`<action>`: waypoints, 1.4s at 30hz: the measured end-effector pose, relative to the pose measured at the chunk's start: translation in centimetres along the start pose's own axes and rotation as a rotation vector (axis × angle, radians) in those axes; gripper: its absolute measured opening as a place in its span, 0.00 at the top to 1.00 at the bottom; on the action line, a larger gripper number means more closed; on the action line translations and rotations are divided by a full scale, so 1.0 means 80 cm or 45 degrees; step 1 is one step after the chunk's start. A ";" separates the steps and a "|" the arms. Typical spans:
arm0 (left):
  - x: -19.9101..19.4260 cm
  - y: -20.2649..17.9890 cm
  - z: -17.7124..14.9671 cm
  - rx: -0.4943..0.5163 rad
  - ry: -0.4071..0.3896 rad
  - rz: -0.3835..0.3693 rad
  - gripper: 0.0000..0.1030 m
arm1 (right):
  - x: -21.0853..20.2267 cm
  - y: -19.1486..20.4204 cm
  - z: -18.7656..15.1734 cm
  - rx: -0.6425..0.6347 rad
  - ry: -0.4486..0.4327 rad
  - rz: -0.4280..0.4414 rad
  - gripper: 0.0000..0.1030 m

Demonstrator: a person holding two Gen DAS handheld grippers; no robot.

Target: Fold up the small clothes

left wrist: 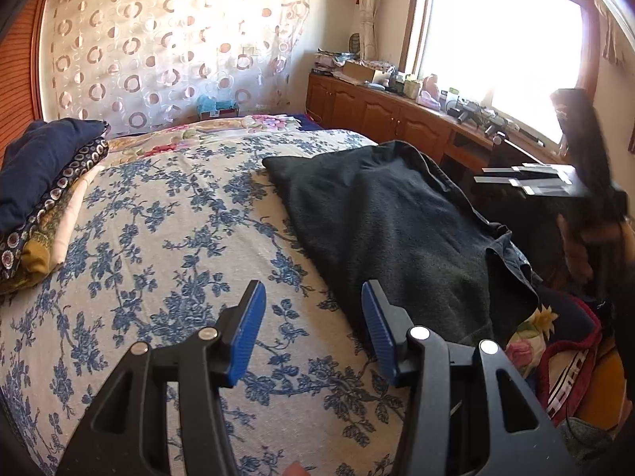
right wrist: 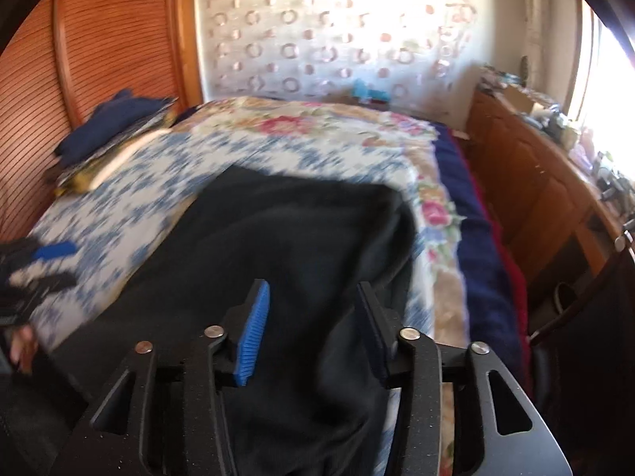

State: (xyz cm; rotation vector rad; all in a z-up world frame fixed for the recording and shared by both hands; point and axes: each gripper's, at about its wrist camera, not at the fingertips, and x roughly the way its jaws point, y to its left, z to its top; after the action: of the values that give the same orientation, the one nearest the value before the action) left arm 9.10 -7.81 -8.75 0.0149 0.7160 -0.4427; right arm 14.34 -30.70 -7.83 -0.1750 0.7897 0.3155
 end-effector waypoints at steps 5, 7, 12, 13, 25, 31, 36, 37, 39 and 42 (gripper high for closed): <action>0.006 -0.010 0.001 0.020 0.016 0.002 0.52 | -0.001 0.033 -0.031 -0.027 0.044 0.043 0.52; 0.008 -0.014 0.000 0.033 0.024 0.003 0.52 | 0.000 0.040 -0.043 -0.044 0.067 0.046 0.53; 0.010 -0.018 -0.003 0.040 0.038 -0.007 0.52 | -0.002 0.031 -0.063 -0.068 0.118 0.016 0.75; 0.011 -0.018 -0.004 0.040 0.040 -0.007 0.52 | -0.004 0.028 -0.066 -0.073 0.123 0.018 0.84; 0.016 -0.033 -0.008 0.059 0.071 -0.031 0.52 | -0.055 -0.030 -0.112 -0.008 0.156 -0.130 0.92; 0.015 -0.039 -0.015 0.081 0.102 -0.045 0.52 | -0.059 -0.038 -0.118 0.081 0.124 -0.130 0.53; 0.019 -0.038 -0.021 0.083 0.154 -0.070 0.52 | -0.044 -0.048 -0.127 0.184 0.124 -0.079 0.51; 0.019 -0.037 -0.023 0.077 0.169 -0.082 0.52 | -0.038 -0.050 -0.131 0.210 0.127 -0.057 0.51; 0.021 -0.037 -0.026 0.073 0.192 -0.104 0.52 | -0.036 -0.051 -0.132 0.219 0.124 -0.053 0.51; 0.022 -0.037 -0.031 0.057 0.221 -0.156 0.52 | -0.035 -0.054 -0.133 0.250 0.113 -0.030 0.51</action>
State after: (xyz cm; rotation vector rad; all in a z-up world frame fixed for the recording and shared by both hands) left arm 7.54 -10.82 -11.36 0.0526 0.8805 -0.5795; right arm 6.83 -38.23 -13.05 -0.0136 0.9005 0.2076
